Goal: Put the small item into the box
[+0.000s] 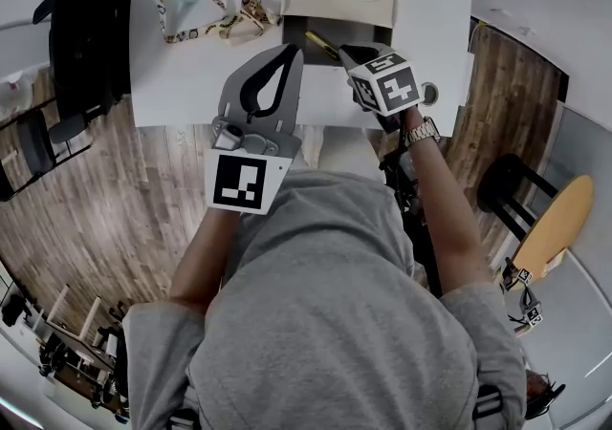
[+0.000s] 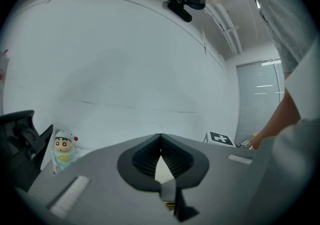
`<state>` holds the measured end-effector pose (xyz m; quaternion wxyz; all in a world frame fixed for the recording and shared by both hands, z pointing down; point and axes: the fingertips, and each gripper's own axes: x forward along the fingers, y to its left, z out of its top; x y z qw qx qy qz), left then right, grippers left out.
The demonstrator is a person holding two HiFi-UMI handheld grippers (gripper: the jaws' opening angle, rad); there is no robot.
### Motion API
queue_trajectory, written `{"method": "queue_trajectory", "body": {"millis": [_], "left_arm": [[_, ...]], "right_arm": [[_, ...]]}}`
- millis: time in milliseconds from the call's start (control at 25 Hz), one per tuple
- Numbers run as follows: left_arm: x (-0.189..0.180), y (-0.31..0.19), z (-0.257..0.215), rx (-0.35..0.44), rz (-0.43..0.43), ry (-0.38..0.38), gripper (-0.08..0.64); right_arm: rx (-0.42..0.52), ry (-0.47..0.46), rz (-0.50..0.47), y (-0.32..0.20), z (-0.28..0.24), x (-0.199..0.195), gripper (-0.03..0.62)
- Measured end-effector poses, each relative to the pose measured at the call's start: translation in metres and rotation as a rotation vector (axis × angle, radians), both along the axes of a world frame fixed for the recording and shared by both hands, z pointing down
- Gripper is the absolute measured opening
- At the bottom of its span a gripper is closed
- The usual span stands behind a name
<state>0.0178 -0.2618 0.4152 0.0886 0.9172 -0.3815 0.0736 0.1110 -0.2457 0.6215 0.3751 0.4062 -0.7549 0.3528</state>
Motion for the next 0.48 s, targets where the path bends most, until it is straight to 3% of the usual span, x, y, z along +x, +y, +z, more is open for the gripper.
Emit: {"method": "queue_trajectory", "body": {"millis": [480], "left_arm": [[-0.007,0.008,-0.016,0.036,0.047,0.029,0.003]], "right_arm": [[0.169,-0.084,0.129,0.004,-0.072,-0.004,0.017]]}}
